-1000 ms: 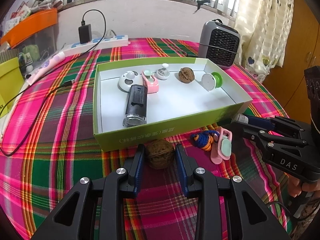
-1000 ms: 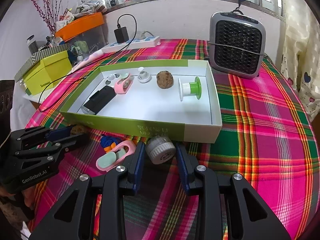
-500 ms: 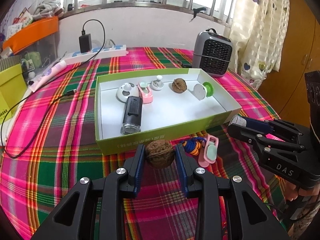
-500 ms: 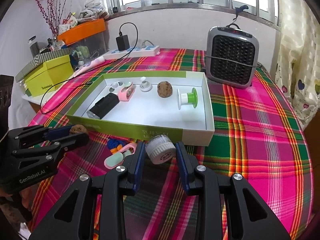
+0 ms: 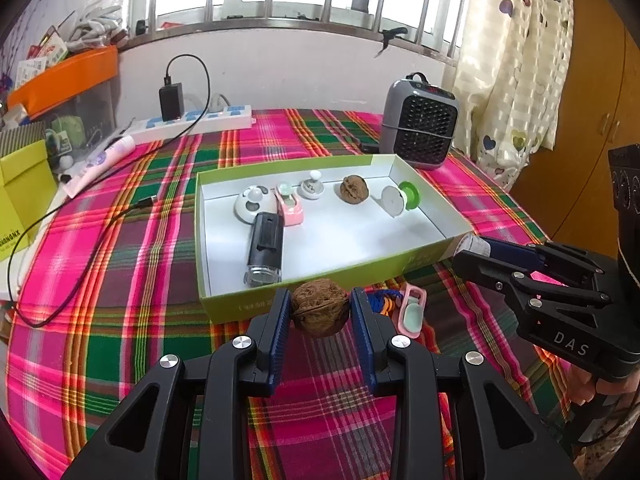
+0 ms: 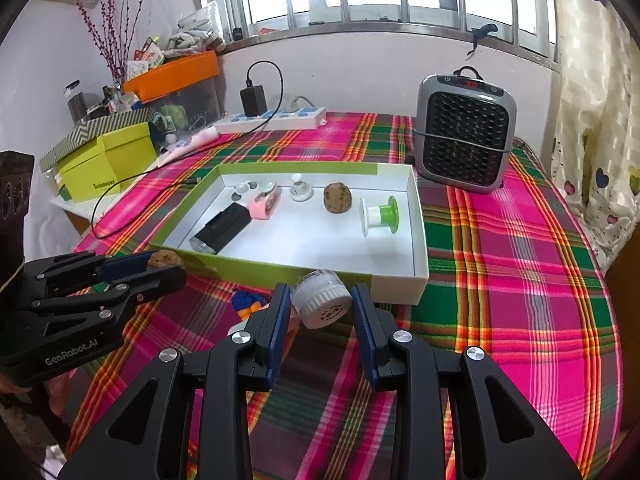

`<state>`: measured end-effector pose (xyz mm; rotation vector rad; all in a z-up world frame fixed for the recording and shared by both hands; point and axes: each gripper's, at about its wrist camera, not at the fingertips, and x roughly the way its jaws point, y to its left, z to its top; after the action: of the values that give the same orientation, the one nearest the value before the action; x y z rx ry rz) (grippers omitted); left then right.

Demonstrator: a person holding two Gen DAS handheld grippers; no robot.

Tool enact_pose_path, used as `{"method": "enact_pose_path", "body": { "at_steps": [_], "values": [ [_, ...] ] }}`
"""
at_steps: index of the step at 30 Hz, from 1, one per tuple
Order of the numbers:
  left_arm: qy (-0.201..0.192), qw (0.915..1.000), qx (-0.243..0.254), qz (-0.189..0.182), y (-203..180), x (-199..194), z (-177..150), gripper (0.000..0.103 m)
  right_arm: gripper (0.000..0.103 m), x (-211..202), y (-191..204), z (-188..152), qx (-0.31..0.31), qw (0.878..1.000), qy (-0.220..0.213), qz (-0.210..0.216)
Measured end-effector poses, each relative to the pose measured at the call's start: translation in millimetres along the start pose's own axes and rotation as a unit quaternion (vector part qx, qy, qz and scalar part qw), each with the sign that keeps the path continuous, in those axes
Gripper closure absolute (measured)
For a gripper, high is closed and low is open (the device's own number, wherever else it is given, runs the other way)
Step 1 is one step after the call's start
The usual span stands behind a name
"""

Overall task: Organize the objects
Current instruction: 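Close the left gripper on the walnut while the right closes on the white jar, then carry the walnut and white jar over the box with both grippers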

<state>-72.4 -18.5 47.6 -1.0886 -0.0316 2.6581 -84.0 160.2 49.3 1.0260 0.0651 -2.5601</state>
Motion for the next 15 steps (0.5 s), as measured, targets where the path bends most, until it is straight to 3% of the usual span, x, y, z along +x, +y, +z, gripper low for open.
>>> {"method": "enact_pose_path", "body": {
  "at_steps": [15],
  "values": [
    [-0.002,1.0000,-0.002,0.004,8,10,20,0.075,0.070,12,1,23,-0.008,1.000,-0.001,0.006]
  ]
}}
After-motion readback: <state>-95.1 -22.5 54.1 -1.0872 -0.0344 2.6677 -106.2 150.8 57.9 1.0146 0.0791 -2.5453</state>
